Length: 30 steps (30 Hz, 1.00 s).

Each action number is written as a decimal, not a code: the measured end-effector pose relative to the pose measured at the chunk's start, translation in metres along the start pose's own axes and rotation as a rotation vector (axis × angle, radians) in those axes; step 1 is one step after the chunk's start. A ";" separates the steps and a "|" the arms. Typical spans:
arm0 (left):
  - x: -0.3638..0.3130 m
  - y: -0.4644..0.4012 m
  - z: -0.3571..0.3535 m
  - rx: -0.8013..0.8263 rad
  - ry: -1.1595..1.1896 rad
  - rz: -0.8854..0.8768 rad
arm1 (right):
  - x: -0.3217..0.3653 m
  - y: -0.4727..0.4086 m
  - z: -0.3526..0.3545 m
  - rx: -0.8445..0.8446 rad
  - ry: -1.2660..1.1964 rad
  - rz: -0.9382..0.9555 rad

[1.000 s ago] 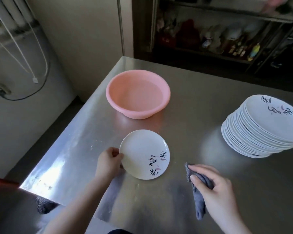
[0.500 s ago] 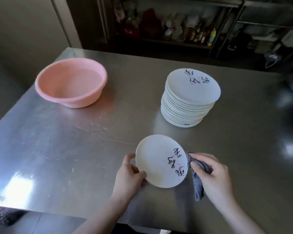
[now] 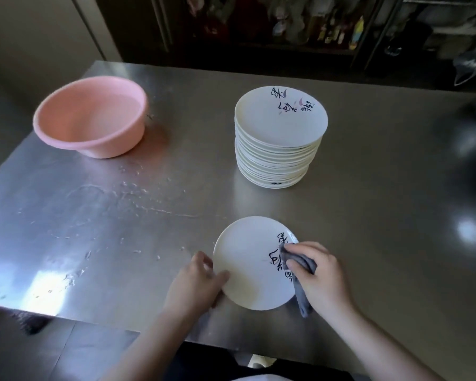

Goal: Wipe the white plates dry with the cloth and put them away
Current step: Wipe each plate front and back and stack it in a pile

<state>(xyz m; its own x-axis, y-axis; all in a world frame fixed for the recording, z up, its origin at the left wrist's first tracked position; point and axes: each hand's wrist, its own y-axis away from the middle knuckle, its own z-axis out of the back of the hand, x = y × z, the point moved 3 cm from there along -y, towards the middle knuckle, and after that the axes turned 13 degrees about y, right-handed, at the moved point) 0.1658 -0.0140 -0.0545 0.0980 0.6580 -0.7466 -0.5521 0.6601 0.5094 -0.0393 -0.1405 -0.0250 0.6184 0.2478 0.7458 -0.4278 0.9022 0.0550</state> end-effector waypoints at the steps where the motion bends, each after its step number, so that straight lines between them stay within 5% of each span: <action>1: -0.004 -0.008 0.007 -0.061 -0.030 -0.025 | 0.002 -0.004 -0.006 0.018 0.050 0.012; 6: -0.029 -0.036 0.015 -0.065 -0.062 -0.103 | 0.013 -0.030 -0.040 0.132 0.418 0.052; 10: -0.032 -0.045 0.013 -0.041 -0.043 -0.083 | 0.042 -0.045 -0.068 0.155 0.461 0.222; 14: -0.030 -0.047 0.015 -0.012 -0.010 -0.087 | 0.052 -0.013 -0.076 0.371 0.471 0.500; 17: -0.030 -0.049 0.016 0.017 -0.023 -0.108 | 0.033 0.004 -0.053 0.470 0.454 0.476; 22: -0.027 -0.052 0.021 0.074 -0.016 -0.114 | 0.025 -0.027 -0.029 0.284 0.545 0.276; 25: -0.027 -0.054 0.025 0.134 -0.066 -0.087 | 0.051 -0.042 -0.042 0.084 0.493 0.348; 30: -0.023 -0.055 0.032 0.266 -0.147 -0.040 | 0.066 -0.047 -0.078 0.180 0.496 0.501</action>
<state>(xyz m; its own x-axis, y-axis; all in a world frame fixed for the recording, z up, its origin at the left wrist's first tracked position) 0.2205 -0.0531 -0.0515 0.2443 0.6622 -0.7084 -0.3113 0.7454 0.5895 0.0728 -0.1391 -0.0305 0.5282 0.7851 0.3234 -0.8130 0.5775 -0.0740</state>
